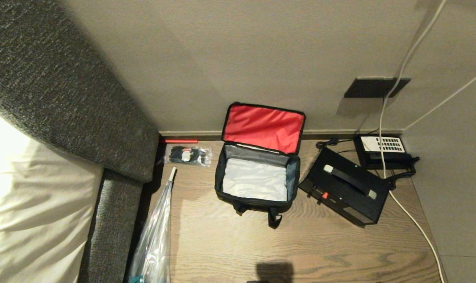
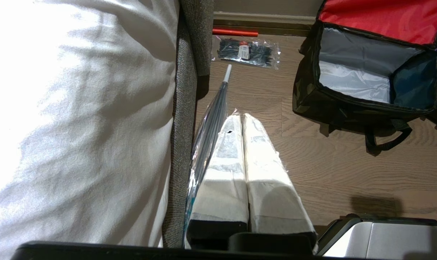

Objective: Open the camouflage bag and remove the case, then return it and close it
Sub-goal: Grip the handle again

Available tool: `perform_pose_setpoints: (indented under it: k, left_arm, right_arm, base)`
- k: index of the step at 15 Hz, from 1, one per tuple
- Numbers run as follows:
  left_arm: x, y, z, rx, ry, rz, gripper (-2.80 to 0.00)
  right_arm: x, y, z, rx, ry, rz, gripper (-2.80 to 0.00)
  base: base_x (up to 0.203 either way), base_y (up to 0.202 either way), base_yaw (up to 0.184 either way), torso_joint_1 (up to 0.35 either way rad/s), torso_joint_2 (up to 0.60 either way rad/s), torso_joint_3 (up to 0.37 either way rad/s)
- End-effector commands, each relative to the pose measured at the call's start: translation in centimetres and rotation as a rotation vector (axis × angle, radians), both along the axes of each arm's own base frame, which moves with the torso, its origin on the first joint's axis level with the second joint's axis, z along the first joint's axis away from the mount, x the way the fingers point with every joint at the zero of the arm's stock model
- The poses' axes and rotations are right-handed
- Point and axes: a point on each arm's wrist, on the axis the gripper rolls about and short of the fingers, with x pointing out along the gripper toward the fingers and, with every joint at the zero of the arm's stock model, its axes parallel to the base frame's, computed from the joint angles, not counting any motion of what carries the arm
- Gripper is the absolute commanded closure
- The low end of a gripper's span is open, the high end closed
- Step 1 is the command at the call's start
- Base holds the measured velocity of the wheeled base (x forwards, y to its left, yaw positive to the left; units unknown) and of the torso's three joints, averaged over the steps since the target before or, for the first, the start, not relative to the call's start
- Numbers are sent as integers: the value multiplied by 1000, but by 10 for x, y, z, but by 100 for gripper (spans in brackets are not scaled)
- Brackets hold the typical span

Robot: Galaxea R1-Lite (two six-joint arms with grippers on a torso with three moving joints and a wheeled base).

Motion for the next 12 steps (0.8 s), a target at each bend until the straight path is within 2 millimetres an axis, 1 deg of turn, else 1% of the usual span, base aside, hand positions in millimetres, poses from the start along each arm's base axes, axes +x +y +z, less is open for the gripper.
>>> perform_pose_setpoints:
  k: [1, 12]
  left_arm:
    - [0, 0, 0, 0, -1, 0, 0]
    - [0, 0, 0, 0, -1, 0, 0]
  right_arm:
    - [0, 0, 0, -1, 3, 1, 0]
    - [0, 0, 0, -1, 3, 1, 0]
  base:
    - [0, 0, 0, 0, 0, 0]
    - [0, 0, 0, 0, 0, 0]
